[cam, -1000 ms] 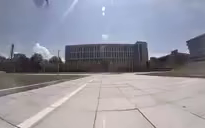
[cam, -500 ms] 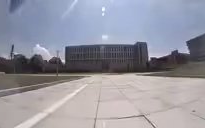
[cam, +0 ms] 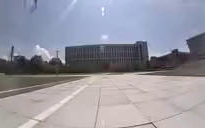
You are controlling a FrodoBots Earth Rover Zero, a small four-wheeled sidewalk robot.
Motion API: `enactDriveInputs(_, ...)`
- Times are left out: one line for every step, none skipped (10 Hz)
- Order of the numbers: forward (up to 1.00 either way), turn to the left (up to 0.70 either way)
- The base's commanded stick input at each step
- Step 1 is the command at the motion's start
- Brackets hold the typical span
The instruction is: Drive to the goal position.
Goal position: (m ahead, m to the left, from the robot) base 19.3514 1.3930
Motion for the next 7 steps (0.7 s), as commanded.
enactDriveInputs(0.5, 0.01)
enactDriveInputs(0.5, 0.01)
enactDriveInputs(0.5, 0.01)
enactDriveInputs(0.5, 0.01)
enactDriveInputs(0.5, 0.01)
enactDriveInputs(0.5, 0.01)
enactDriveInputs(0.5, 0.01)
